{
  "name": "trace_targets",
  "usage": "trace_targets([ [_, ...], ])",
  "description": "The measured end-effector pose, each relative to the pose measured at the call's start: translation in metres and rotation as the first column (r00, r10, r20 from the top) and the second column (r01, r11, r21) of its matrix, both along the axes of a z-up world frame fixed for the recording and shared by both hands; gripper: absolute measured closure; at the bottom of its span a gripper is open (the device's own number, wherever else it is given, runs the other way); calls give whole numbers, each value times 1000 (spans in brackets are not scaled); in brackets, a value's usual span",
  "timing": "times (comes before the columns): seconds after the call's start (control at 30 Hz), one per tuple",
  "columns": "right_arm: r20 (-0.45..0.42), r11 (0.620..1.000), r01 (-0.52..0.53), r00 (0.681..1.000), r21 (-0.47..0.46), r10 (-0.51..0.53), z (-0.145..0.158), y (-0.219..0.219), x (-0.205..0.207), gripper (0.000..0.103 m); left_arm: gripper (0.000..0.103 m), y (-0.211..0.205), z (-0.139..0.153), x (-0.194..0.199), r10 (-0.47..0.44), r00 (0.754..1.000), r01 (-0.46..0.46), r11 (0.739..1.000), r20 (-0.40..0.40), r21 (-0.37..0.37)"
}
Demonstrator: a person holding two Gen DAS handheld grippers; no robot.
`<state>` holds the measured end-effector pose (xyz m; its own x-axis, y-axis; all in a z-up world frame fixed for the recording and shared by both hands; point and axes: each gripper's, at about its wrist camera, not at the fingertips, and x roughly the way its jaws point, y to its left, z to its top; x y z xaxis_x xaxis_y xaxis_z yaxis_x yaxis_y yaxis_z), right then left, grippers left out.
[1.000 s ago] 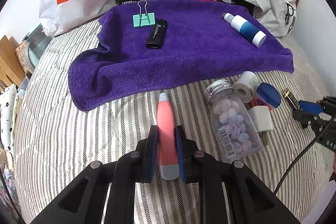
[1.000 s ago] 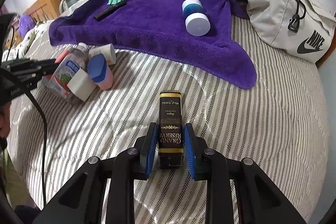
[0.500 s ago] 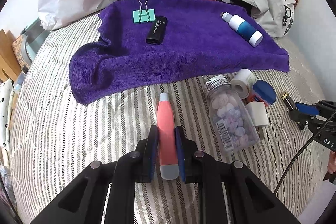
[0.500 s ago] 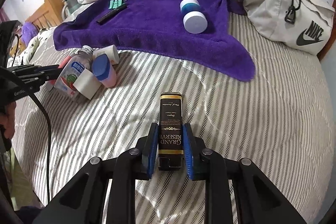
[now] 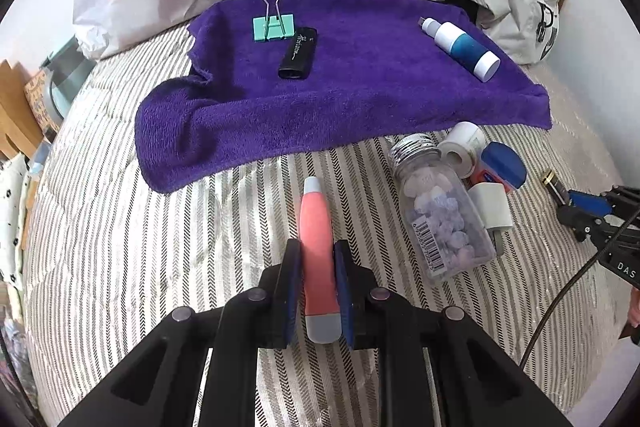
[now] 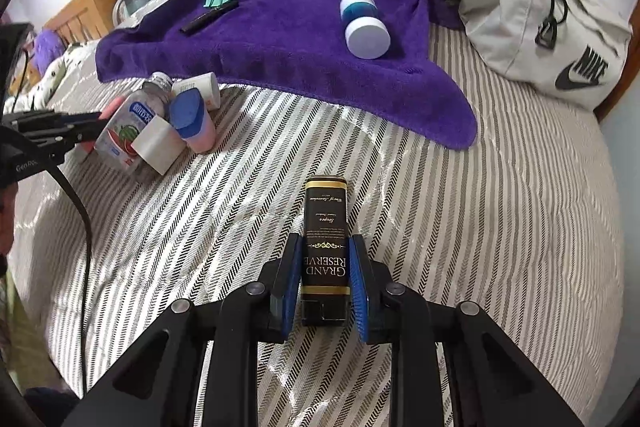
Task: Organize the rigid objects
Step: 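Lift the pink tube with the left tool while the right tool carries the Grand Reserve box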
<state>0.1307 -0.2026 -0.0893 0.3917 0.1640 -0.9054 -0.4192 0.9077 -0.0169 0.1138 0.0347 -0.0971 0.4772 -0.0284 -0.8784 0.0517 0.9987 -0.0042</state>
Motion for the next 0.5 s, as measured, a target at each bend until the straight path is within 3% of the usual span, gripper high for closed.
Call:
trace_targets([
  [0.23,-36,997,25,999,66,-23,6,-9,3,80,87,5,2,2,-2,1000,1,999,-21,-33],
  [0.5,-20,992,9,1000,127,-6,27,-12,6,80,87,20,24,-6,15,1000,-13,996,20,-92],
])
